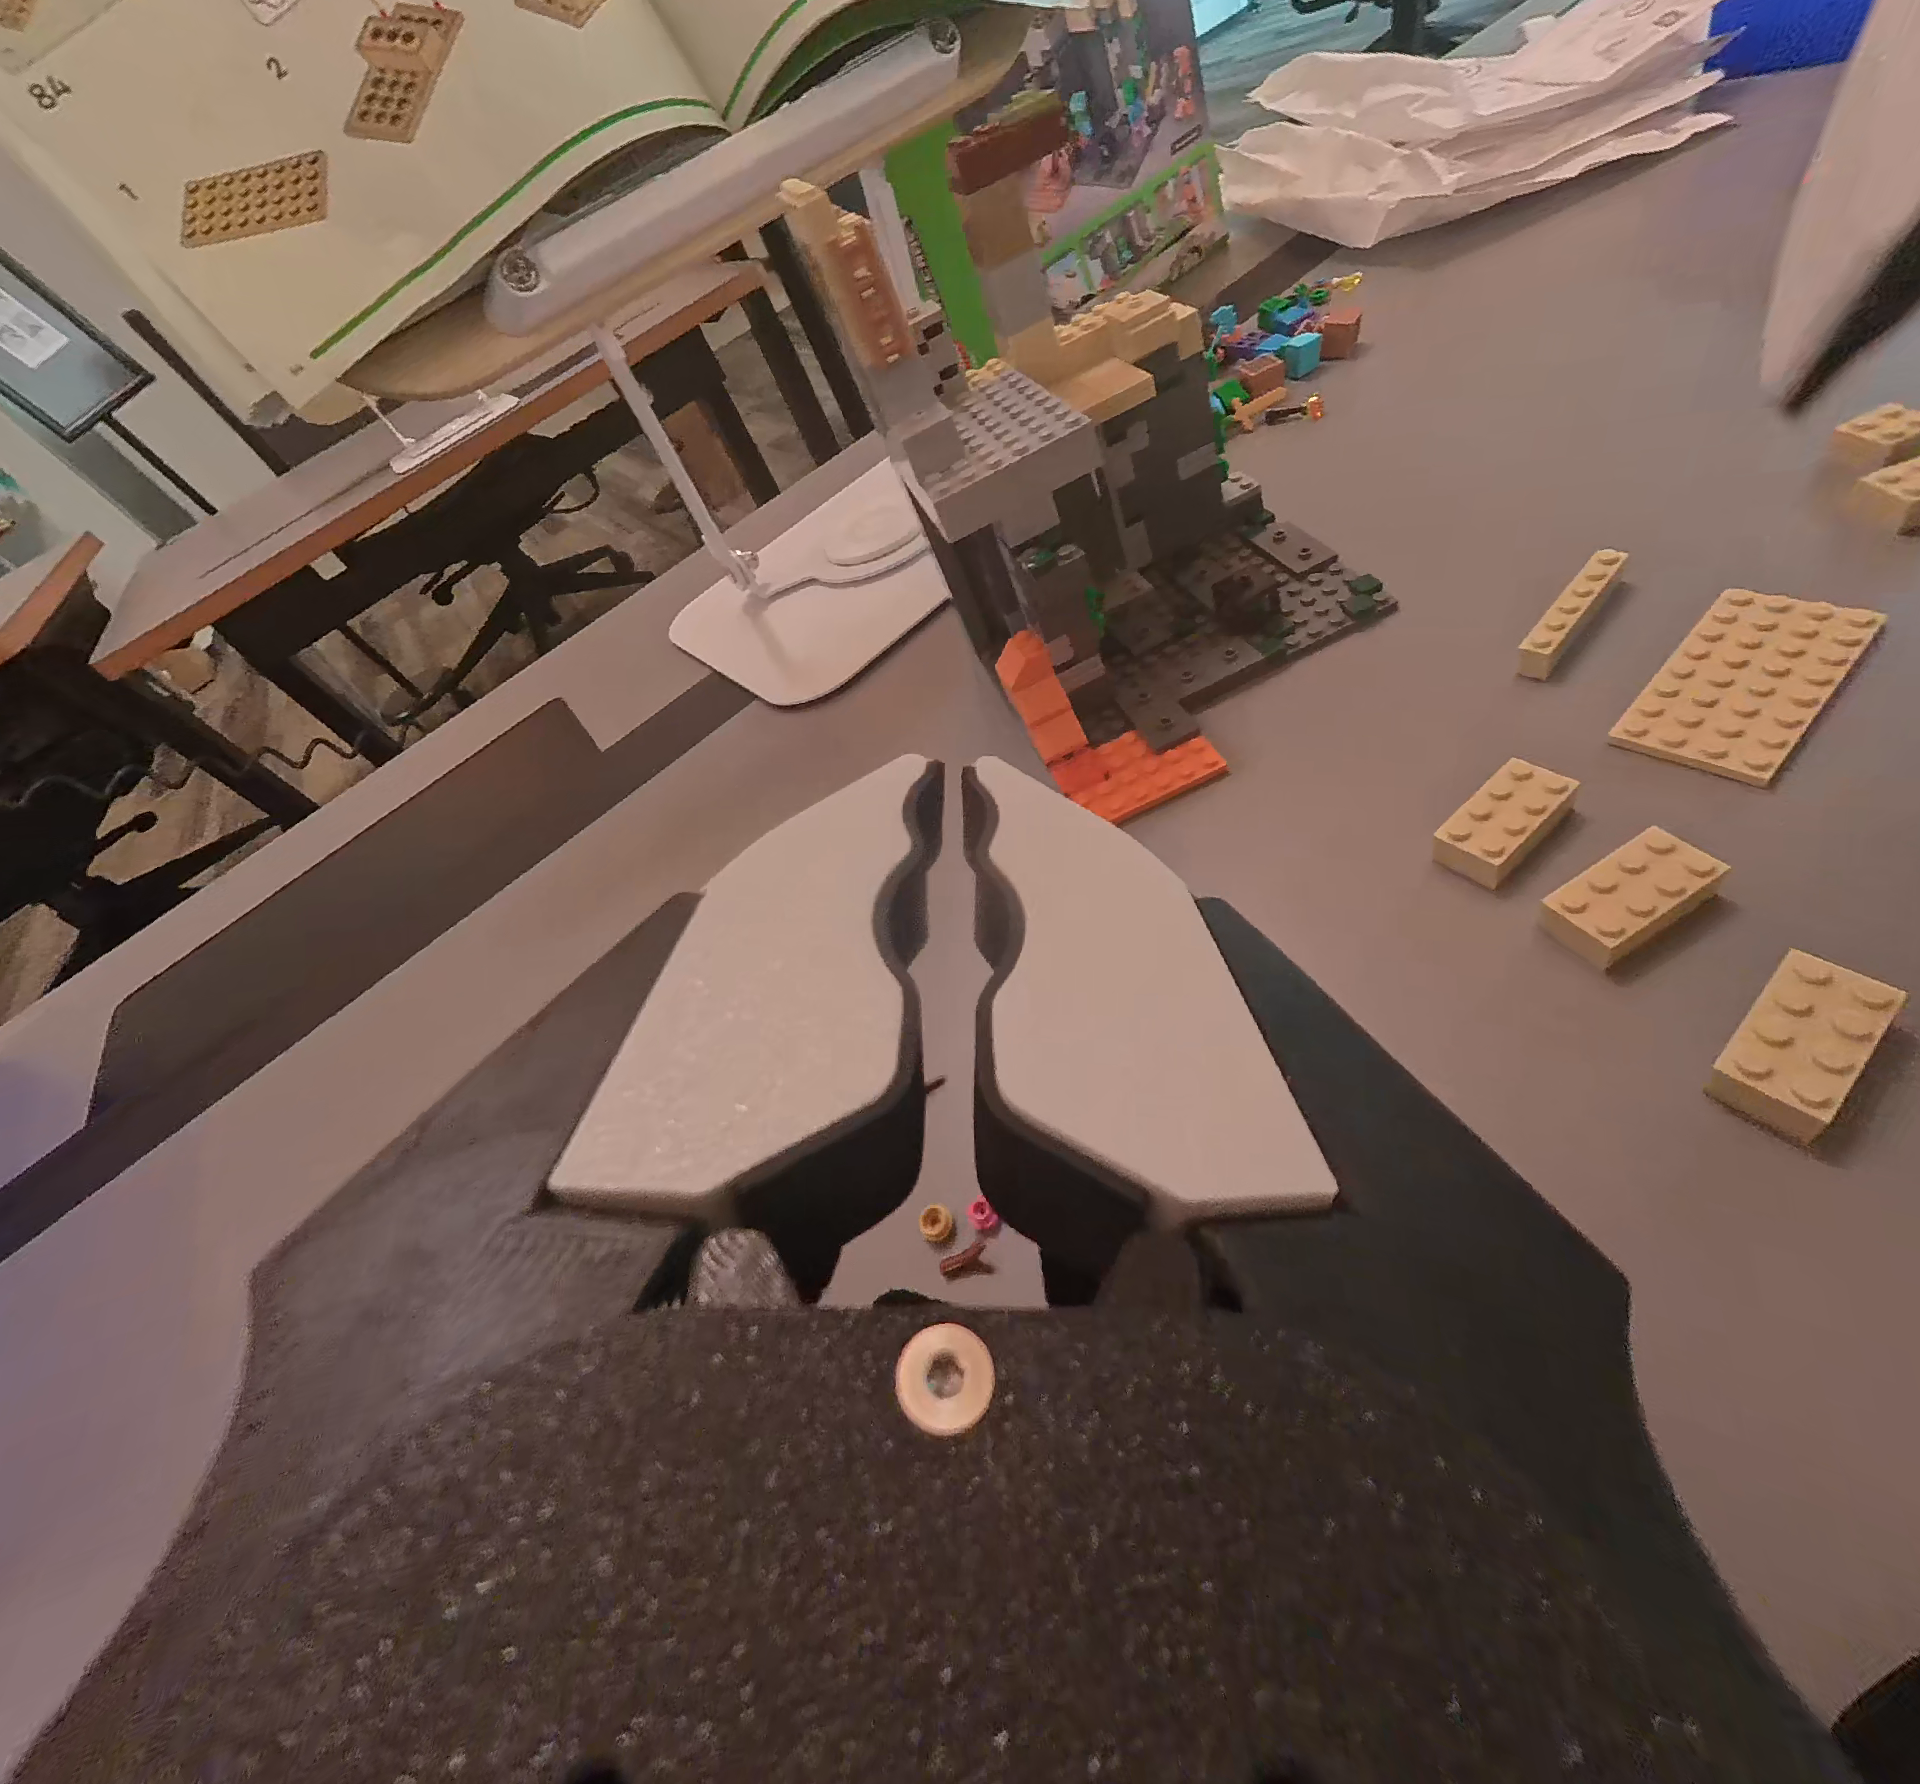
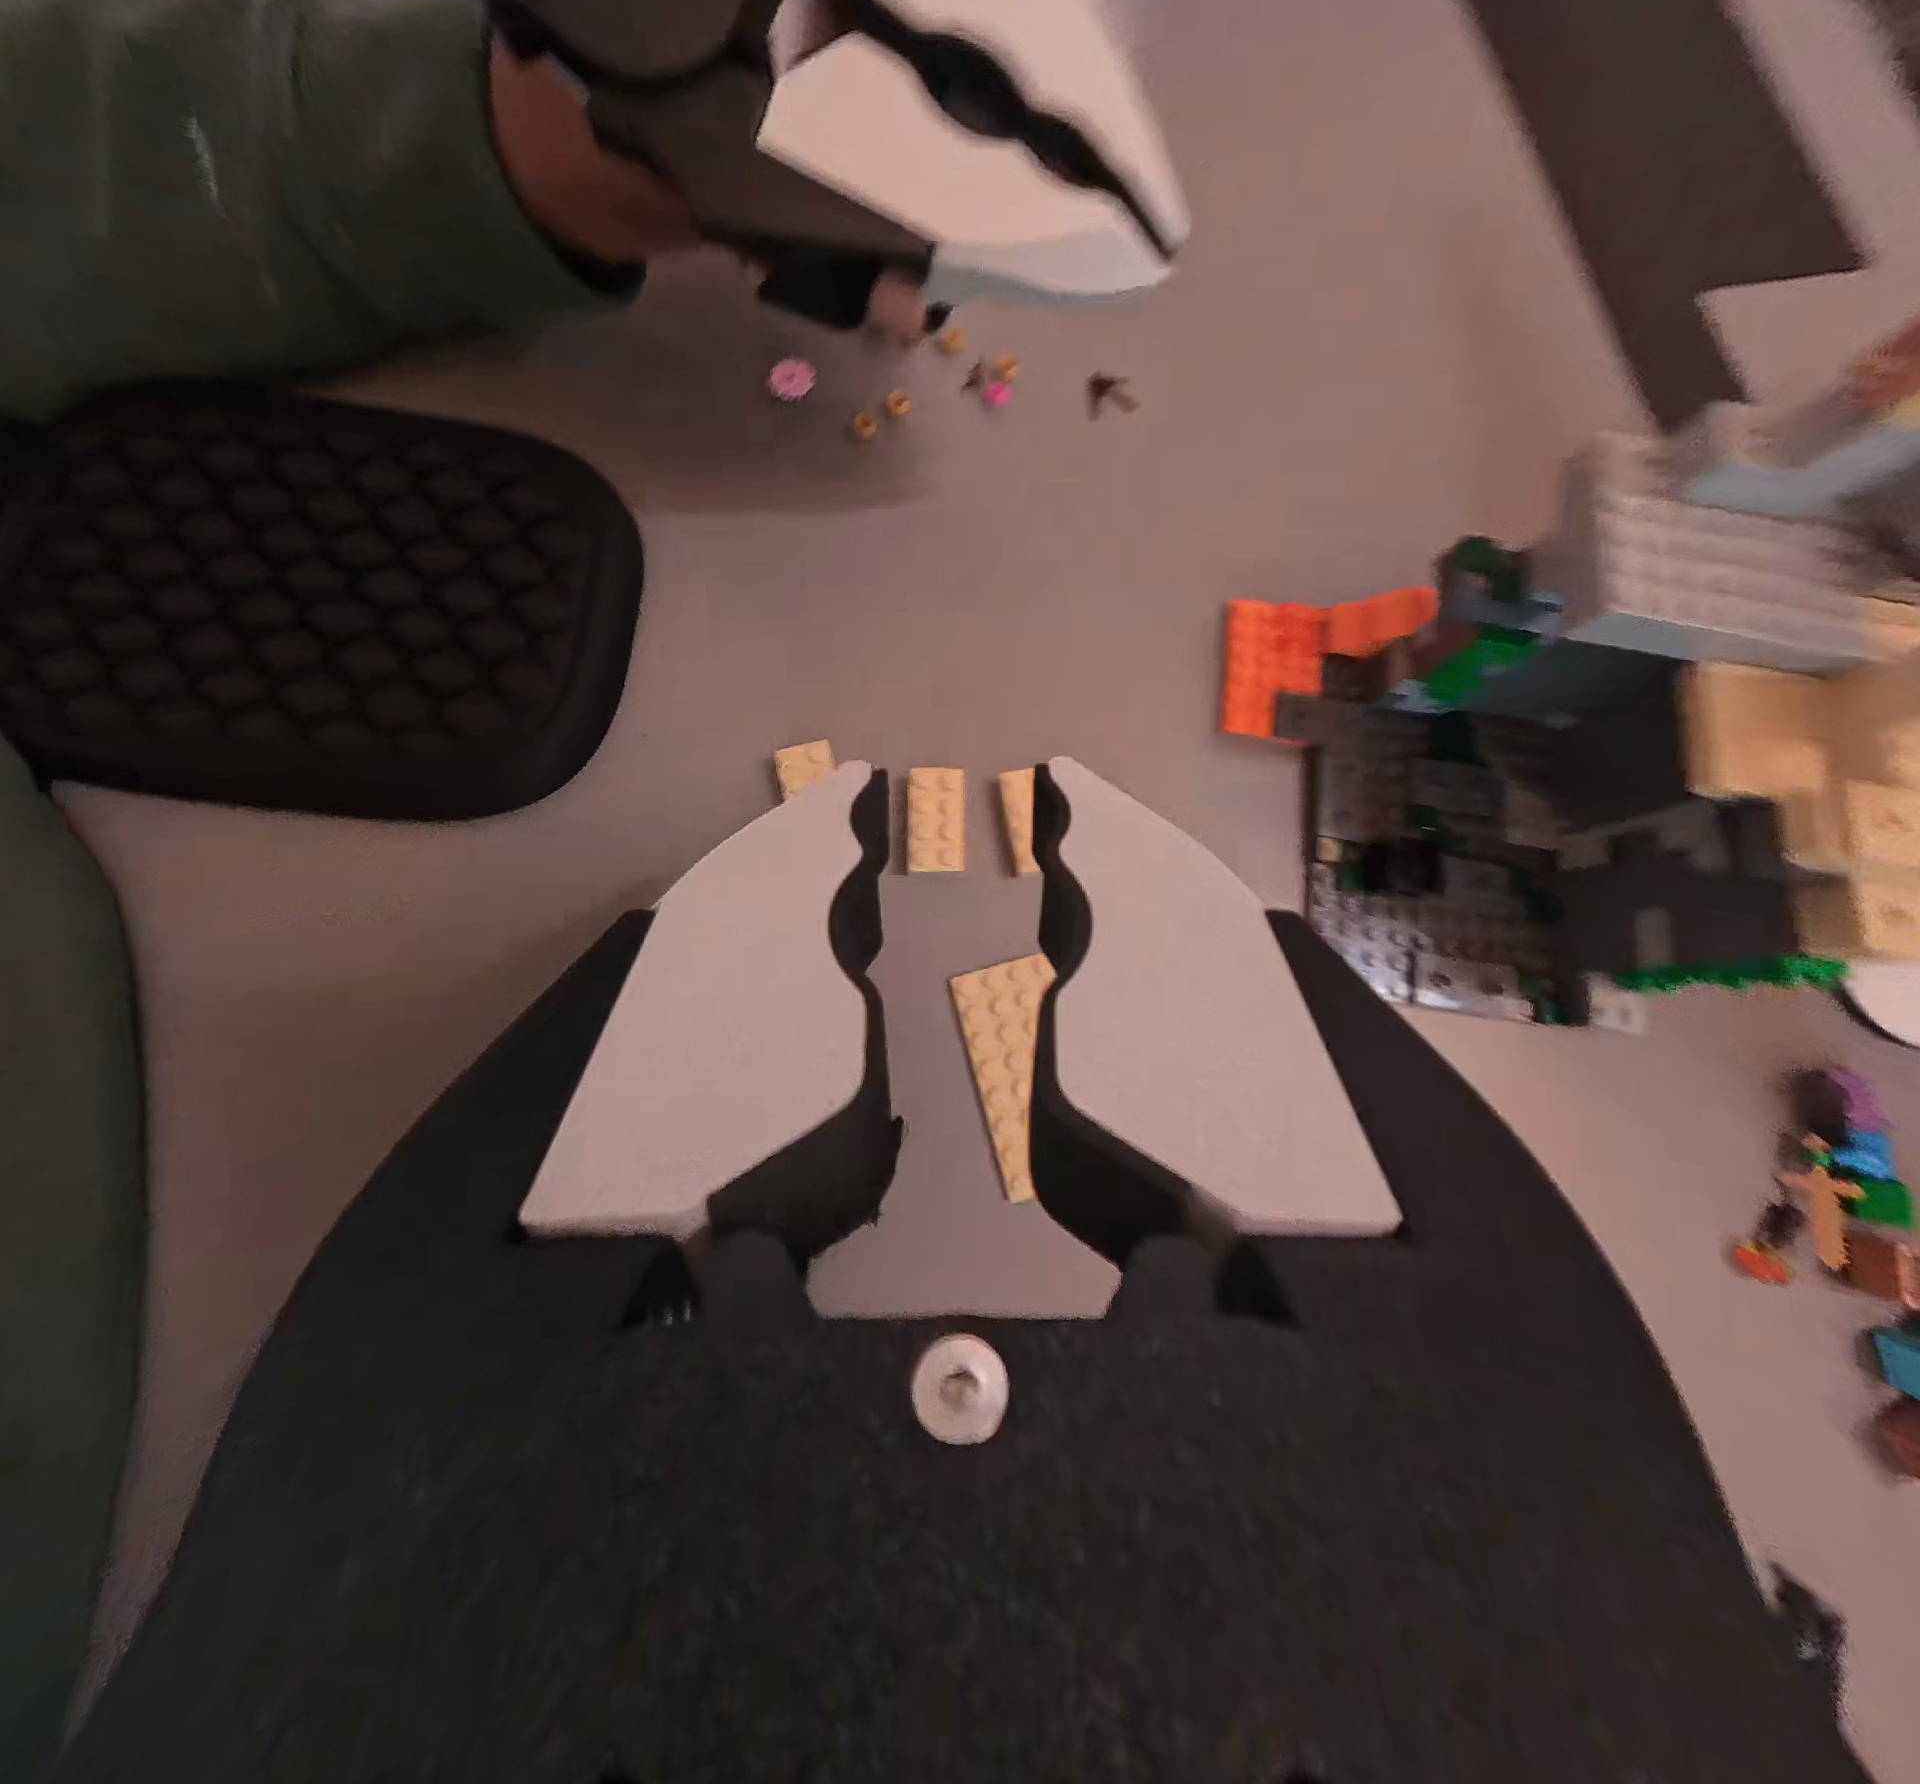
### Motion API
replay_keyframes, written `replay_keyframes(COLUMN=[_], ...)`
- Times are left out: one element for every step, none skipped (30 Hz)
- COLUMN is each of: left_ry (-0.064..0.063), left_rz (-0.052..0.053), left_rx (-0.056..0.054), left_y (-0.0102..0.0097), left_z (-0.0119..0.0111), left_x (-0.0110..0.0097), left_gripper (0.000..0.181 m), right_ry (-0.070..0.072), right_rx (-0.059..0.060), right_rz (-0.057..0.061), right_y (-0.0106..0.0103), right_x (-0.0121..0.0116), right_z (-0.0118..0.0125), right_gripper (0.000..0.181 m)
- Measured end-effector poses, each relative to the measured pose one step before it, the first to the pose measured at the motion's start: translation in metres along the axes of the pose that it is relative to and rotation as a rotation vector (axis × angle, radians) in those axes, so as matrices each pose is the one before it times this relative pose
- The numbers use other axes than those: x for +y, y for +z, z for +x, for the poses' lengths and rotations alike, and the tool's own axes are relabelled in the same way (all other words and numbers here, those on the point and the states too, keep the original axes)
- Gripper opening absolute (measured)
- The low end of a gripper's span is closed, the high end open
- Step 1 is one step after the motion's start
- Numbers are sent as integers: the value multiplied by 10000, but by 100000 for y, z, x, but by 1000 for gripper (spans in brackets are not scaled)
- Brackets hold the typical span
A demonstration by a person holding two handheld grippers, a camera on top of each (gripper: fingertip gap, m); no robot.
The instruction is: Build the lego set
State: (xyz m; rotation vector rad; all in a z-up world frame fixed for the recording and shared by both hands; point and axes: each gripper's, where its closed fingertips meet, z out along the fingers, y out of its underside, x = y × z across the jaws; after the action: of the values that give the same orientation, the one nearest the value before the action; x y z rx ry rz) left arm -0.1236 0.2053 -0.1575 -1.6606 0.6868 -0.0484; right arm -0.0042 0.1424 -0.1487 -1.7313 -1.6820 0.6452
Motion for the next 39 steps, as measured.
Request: replay_keyframes(left_ry=[40, -5, -38, -62, -87, -102, -115, -152, -186, -167, -116, -57, -7, -21, -76, -83, -31, 60, 118, 126, 92, 26, -52, -60, -39, -44, -39, -43, -123, -155, -85, -3, 21, 26, 50, 87, 154, 232, 210], left_rz=[56, 23, 7, 36, 60, 64, 68, 101, 114, 136, 105, 61, 46, -7, 23, 97, 42, -27, -28, 52, 87, 91, 8, -49, 13, 78, 100, 124, 177, 204, 202, 202, 135, 81, 73, 9, -101, -144, -285], left_rx=[52, 43, 42, 26, -4, -15, -35, -81, -84, -85, -87, -78, -50, 6, 15, 13, 6, -3, -49, -103, -47, 39, -10, -8, -9, -100, -147, -179, -212, -208, -318, -451, -483, -566, -628, -565, -587, -582, -484], left_y=[30, 54, 77, 68, 42, 21, 3, -11, -5, 7, 15, 27, 71, 126, 147, 140, 162, 171, 137, 62, 26, -4, -46, -101, -213, -338, -441, -535, -652, -745, -869, -979, -1075, -1146, -1210, -1161, -1057, -918, -700], left_z=[235, 215, 213, 175, 117, 91, 58, -1, -10, 9, 34, 92, 165, 283, 310, 326, 313, 267, 165, 24, 39, 102, -11, -36, -61, -194, -289, -382, -497, -573, -823, -1145, -1360, -1677, -1974, -2104, -2342, -2529, -2581], left_x=[-34, 1, 33, -6, -56, -80, -119, -178, -186, -194, -165, -128, -124, -65, -109, -208, -160, -72, -49, -115, -112, -37, 88, 152, 70, -98, -278, -448, -661, -790, -911, -996, -962, -909, -899, -836, -704, -614, -352], left_gripper=[0, 0, 0, 0, 0, 0, 0, 0, 0, 0, 0, 0, 0, 0, 0, 0, 0, 0, 0, 0, 0, 0, 0, 0, 0, 0, 0, 0, 0, 0, 0, 0, 0, 0, 0, 0, 0, 0, 6], right_ry=[167, 185, 195, 209, 217, 209, 199, 171, 140, 132, 162, 188, 210, 224, 185, 129, 97, 101, 123, 101, 57, 47, 73, 80, 65, 57, 71, 65, 11, -58, -125, -166, -171, -162, -146, -140, -139, -134, -122], right_rx=[307, 325, 326, 326, 371, 374, 380, 392, 419, 396, 376, 309, 214, 211, 199, 174, 170, 134, 103, 101, 109, 116, 94, 85, 89, 64, 21, -17, -10, -1, 0, 15, 39, 8, -13, -31, -48, -48, -45], right_rz=[472, 435, 470, 484, 524, 525, 500, 480, 441, 404, 353, 316, 248, 190, 136, 104, 100, 86, 92, 112, 80, 36, 28, 76, 84, 64, 65, 64, 51, 16, 7, 14, 29, 25, 14, 22, 20, 17, 15], right_y=[-807, -772, -738, -721, -713, -680, -640, -596, -548, -492, -431, -363, -287, -235, -193, -166, -155, -139, -149, -153, -123, -74, -34, -37, -48, -38, -34, -25, -18, -17, -27, -27, -45, -34, -30, -38, -18, -6, 20], right_x=[8, 81, 47, 15, -40, -71, -61, -52, -26, 13, 72, 110, 199, 270, 329, 331, 286, 235, 152, 61, 55, 57, 44, -27, -26, -10, 10, 14, 27, 52, 50, 21, -13, -23, -14, -19, -20, -19, 3], right_z=[678, 753, 771, 805, 889, 899, 924, 943, 958, 928, 902, 827, 701, 696, 674, 626, 605, 531, 464, 429, 430, 418, 361, 300, 266, 192, 86, -21, -58, -104, -149, -166, -148, -194, -204, -218, -219, -195, -171], right_gripper=[26, 26, 25, 24, 22, 21, 19, 16, 14, 12, 9, 8, 6, 4, 1, 0, 0, 0, 0, 0, 0, 0, 0, 0, 0, 0, 0, 0, 0, 0, 0, 0, 0, 0, 0, 0, 0, 0, 0])
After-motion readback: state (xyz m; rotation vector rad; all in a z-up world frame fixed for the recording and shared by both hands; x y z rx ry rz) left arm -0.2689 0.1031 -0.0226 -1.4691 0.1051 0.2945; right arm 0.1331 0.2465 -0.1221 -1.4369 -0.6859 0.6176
